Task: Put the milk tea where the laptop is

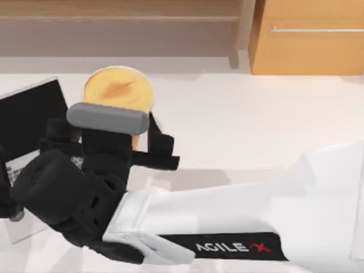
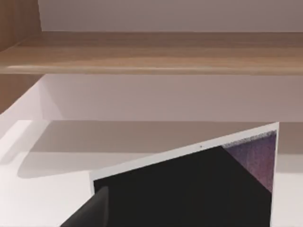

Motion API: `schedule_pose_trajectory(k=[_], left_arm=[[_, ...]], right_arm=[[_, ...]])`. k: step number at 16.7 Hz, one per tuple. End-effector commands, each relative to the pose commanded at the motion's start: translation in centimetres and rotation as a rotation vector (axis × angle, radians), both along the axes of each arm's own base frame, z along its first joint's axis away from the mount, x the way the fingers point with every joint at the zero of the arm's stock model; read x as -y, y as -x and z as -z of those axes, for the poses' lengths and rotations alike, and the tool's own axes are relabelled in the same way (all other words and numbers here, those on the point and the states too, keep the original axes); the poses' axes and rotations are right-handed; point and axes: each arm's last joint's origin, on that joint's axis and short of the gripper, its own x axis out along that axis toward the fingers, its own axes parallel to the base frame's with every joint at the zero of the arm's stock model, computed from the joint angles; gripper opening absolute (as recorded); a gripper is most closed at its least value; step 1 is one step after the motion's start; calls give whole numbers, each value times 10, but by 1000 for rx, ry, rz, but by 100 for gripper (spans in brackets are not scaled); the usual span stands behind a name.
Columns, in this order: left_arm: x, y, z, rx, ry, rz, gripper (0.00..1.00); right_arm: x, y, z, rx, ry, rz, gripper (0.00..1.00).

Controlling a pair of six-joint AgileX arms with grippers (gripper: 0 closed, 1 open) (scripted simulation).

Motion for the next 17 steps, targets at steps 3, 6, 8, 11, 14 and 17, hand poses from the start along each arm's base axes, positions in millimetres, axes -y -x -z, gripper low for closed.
schedule_pose_trajectory(k=[3,6,8,11,14,17], left_arm=[[0,0,0,0,0,0,100],[0,0,0,0,0,0,100],[0,0,0,0,0,0,100],[0,0,0,0,0,0,100],[0,0,0,0,0,0,100],[0,0,0,0,0,0,100]], right_arm=[[-4,9,28,-26,66,-44,0],[-4,15,53,-51,128,-67,0],[-4,15,53,-51,128,-67,0],[-4,15,53,-51,128,-67,8],[-4,15,53,-51,128,-67,30],[-4,15,53,-51,128,-67,53]])
